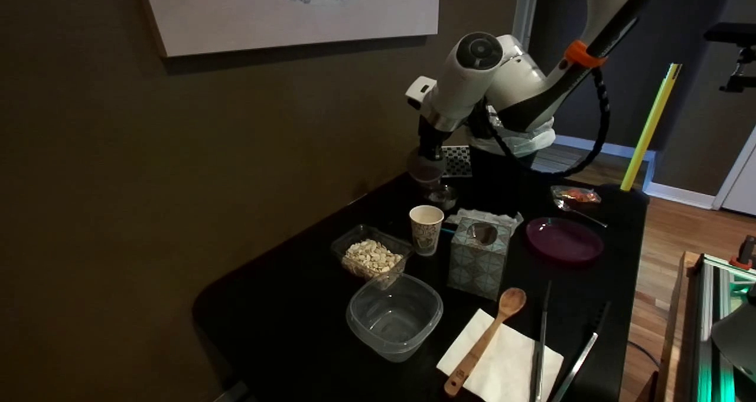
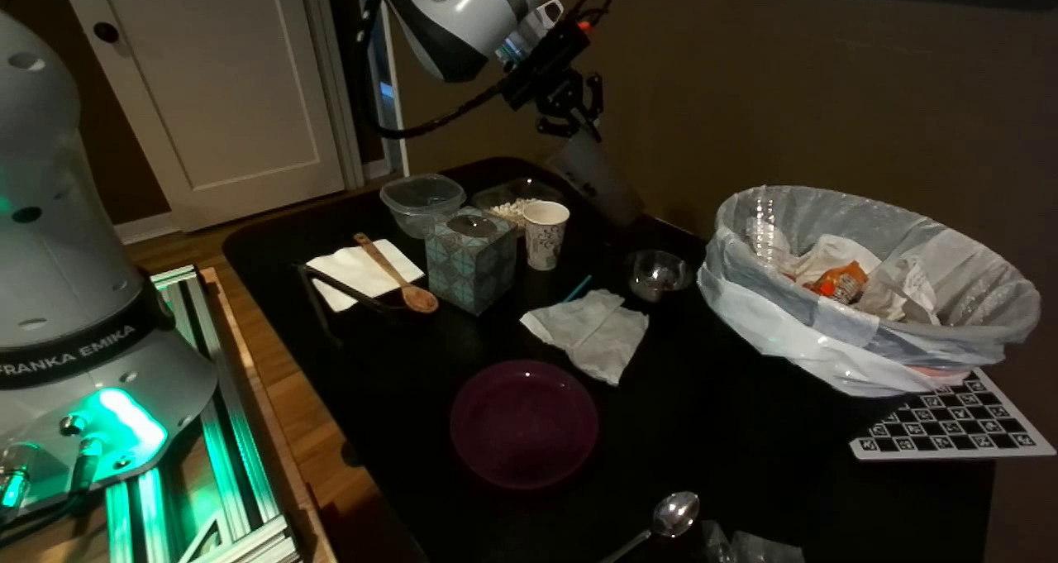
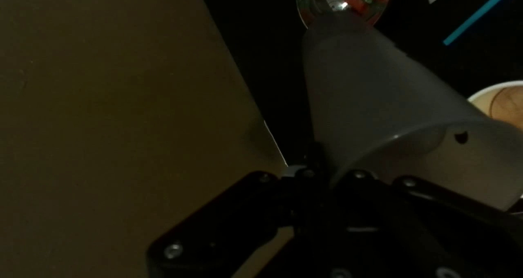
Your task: Pour the contents of the plastic cup into the paper cup
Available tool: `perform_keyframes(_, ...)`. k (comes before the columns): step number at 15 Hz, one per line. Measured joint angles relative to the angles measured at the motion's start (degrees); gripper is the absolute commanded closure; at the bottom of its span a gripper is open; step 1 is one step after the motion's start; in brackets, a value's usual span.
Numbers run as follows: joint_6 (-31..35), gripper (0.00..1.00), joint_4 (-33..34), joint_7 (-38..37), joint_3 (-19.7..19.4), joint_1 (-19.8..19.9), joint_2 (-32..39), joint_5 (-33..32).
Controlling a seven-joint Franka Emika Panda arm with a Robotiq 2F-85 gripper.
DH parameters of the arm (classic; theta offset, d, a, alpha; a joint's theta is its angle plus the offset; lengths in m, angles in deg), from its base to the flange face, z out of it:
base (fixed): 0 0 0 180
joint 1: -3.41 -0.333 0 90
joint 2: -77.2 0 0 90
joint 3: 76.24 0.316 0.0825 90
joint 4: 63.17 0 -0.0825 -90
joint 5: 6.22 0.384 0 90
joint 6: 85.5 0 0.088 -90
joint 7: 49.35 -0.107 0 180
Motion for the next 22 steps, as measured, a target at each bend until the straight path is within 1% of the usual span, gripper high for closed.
perform_keyframes(4,-4.5,0.98,-0.3,-6.8,0.0,-2.0,0.0,-5.8)
perform_keyframes(7,-6.9,0.98,-0.7,-11.1,0.0,-2.7,0.1,-9.3)
perform_keyframes(13,-9.2,0.98,-2.1,-18.7,0.0,-3.4,0.4,-13.7)
perform_keyframes(18,-12.2,0.98,-2.8,-24.8,0.2,-4.6,0.4,-18.8)
perform_keyframes(22,-14.4,0.98,-3.4,-28.6,0.7,-5.6,1.1,-21.4)
